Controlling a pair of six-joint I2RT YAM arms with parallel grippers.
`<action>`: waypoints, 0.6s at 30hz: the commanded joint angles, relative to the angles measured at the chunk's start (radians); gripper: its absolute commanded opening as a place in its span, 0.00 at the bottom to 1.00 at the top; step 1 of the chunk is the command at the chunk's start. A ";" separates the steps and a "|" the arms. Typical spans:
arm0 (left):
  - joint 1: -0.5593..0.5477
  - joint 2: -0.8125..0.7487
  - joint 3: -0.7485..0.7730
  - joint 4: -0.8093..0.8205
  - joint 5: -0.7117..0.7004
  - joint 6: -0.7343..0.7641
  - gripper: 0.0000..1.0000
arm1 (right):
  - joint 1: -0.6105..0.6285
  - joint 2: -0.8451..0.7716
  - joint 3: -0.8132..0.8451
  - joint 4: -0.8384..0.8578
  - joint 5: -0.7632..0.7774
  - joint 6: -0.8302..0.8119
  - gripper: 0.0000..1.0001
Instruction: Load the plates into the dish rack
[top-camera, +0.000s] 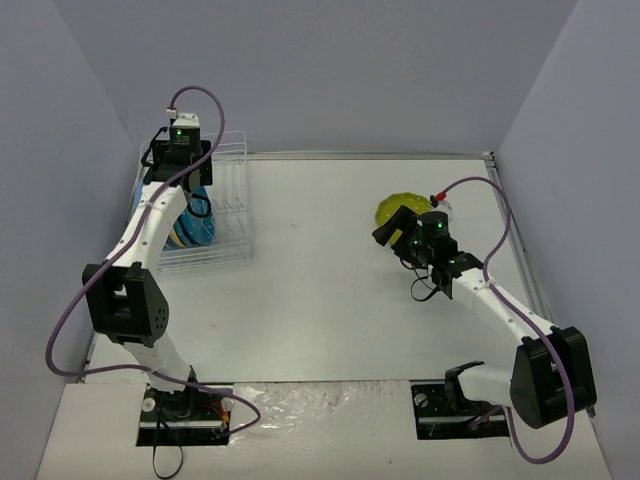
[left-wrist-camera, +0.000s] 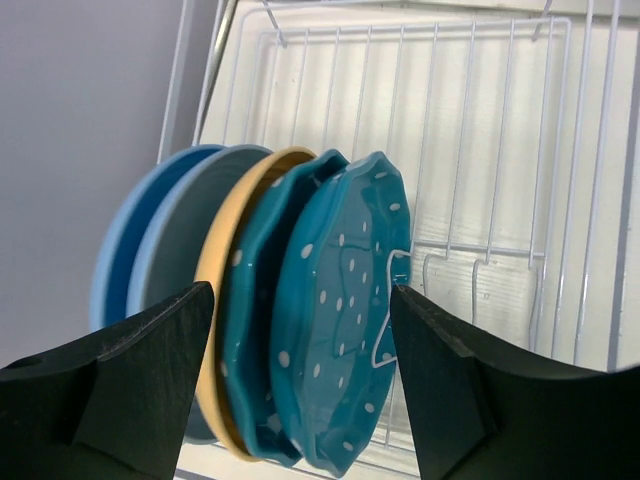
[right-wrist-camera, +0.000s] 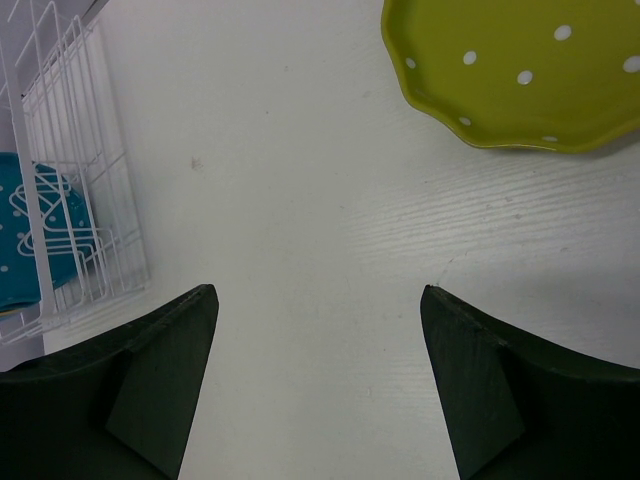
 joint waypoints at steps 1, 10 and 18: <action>0.000 -0.123 0.135 -0.069 -0.009 -0.011 0.68 | -0.002 -0.040 0.008 0.034 0.055 0.000 0.79; -0.063 -0.273 0.141 -0.172 0.208 -0.123 0.69 | -0.132 -0.035 -0.022 -0.021 0.191 0.003 0.80; -0.262 -0.427 -0.064 -0.036 0.400 -0.276 0.71 | -0.360 0.063 -0.027 -0.030 0.121 -0.024 0.80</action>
